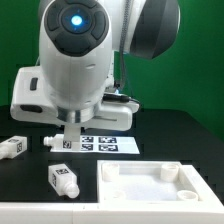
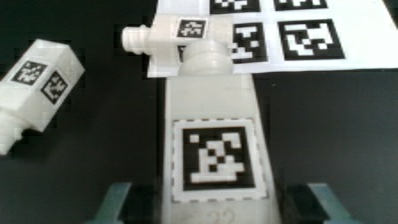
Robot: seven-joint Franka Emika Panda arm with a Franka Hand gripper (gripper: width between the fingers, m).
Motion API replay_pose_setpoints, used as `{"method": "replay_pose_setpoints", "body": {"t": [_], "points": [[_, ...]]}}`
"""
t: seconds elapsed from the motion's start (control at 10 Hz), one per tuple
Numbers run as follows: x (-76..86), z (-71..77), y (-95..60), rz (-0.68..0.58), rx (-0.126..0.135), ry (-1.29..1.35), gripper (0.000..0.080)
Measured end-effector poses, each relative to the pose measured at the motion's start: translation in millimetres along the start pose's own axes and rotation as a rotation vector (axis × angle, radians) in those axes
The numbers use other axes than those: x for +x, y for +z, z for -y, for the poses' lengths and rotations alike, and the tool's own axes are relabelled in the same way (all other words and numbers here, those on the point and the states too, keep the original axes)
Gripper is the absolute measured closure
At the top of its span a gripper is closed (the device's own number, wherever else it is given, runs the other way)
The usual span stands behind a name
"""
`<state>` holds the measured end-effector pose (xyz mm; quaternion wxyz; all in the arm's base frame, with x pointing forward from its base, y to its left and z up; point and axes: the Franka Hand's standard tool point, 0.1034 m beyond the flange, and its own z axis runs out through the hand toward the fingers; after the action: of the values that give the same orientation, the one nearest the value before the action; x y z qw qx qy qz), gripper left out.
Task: Assemble one leg
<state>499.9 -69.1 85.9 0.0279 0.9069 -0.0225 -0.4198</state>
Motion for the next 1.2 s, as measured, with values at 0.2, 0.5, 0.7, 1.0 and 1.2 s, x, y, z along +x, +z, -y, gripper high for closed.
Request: {"method": "replay_pose_setpoints", "body": {"t": [0.2, 0.5, 0.7, 1.0, 1.2], "points": [[17.7, 18.5, -5.5, -0.136, -0.038, -0.013, 0.0514], [4.9, 68.0, -55.6, -0.318, -0.014, -0.003, 0.0512], [10.5, 71.0, -71.0, -0.498, -0.007, -0.017, 0.0512], [15.2, 72.6, -75.0, -0.665, 0.005, -0.022, 0.0512], [17.9, 97.7, -83.0, -0.77, 0.085, 0.014, 0.0512]]}}
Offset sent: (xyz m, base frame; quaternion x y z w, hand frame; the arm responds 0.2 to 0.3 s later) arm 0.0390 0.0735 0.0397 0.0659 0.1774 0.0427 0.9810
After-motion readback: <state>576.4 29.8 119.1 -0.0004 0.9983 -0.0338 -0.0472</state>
